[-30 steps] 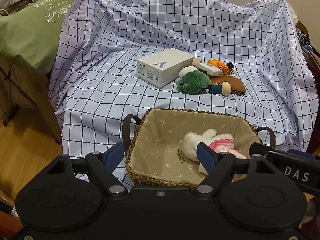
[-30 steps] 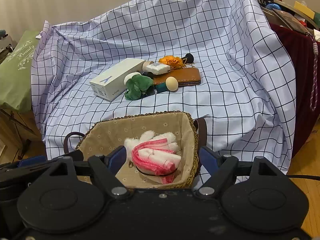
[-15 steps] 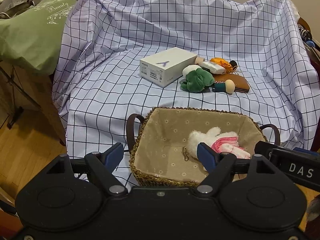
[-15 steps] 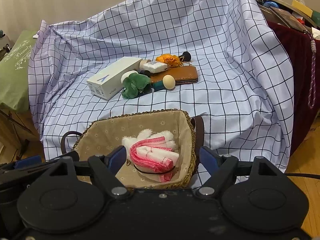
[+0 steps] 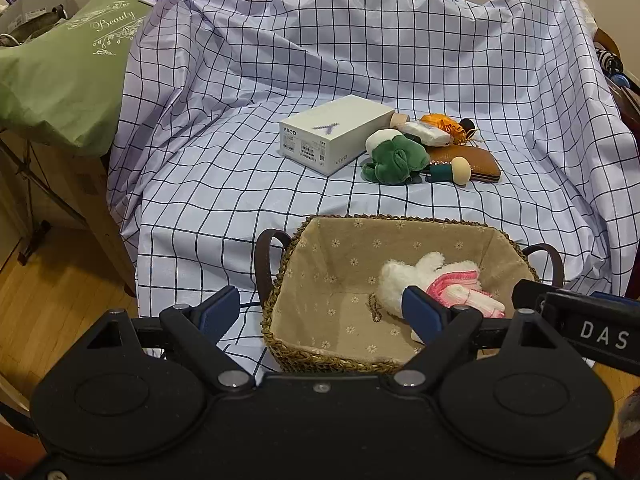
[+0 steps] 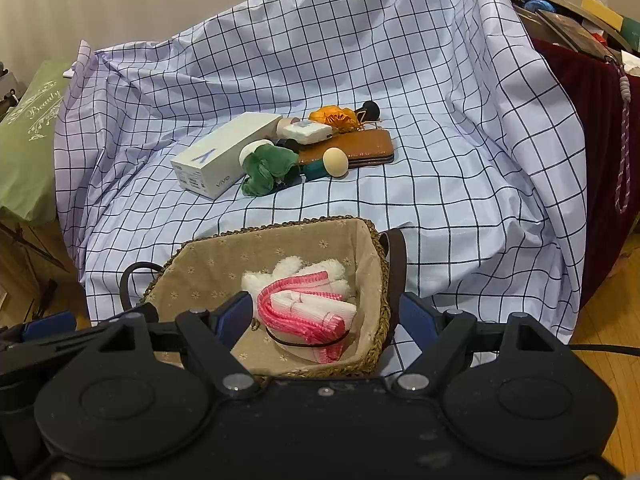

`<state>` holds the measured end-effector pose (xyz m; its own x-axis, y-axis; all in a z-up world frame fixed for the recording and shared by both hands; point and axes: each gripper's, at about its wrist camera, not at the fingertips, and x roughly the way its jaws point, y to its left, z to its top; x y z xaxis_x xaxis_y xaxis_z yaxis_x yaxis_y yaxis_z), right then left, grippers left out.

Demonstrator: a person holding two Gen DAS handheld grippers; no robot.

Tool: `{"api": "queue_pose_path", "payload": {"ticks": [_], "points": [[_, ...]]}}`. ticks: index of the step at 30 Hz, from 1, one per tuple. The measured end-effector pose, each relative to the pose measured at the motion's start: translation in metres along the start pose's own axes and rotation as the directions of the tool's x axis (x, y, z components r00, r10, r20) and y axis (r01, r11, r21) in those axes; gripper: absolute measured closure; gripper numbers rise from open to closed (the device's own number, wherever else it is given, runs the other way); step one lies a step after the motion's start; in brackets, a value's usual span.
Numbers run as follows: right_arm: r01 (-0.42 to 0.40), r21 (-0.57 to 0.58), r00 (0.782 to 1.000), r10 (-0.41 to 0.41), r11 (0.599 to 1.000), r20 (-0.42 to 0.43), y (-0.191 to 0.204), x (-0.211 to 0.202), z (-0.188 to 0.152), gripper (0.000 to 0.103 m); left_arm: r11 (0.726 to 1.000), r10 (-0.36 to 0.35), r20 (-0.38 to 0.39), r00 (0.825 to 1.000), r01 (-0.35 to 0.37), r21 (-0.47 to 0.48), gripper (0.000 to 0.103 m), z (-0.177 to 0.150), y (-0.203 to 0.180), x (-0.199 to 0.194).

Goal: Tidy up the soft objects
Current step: 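Open both tools to drop the plush and towel roll into the basket, then withdraw both tools from the basket toward the remaining item pile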

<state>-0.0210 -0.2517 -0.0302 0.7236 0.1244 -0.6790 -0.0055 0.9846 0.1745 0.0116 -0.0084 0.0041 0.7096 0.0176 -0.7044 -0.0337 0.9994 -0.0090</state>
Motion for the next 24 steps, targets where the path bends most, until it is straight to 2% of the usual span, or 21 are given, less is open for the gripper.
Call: {"api": "queue_pose_path", "payload": {"ticks": [9,13,18,24], "points": [[0.015,0.003,1.0,-0.015,1.0,-0.002,-0.001,0.003,0.0,0.02,1.0,0.021,-0.006,1.0,-0.021,0.003,0.015,0.001,0.003,0.003],[0.034,0.002,0.999,-0.034,0.999,0.01,-0.004,0.005,0.002,0.013,0.999,0.037,0.005,0.999,-0.037,0.013,0.009,0.003,0.003,0.005],[0.041,0.02,0.999,-0.041,0.999,0.018,-0.009,0.009,0.008,0.004,0.998,0.039,0.001,0.999,-0.039,0.045,0.008,0.007,-0.001,0.009],[0.052,0.024,0.998,-0.053,0.998,0.028,-0.011,0.017,0.018,0.0,0.997,0.039,-0.013,0.999,-0.038,0.07,0.007,0.015,-0.005,0.017]]}}
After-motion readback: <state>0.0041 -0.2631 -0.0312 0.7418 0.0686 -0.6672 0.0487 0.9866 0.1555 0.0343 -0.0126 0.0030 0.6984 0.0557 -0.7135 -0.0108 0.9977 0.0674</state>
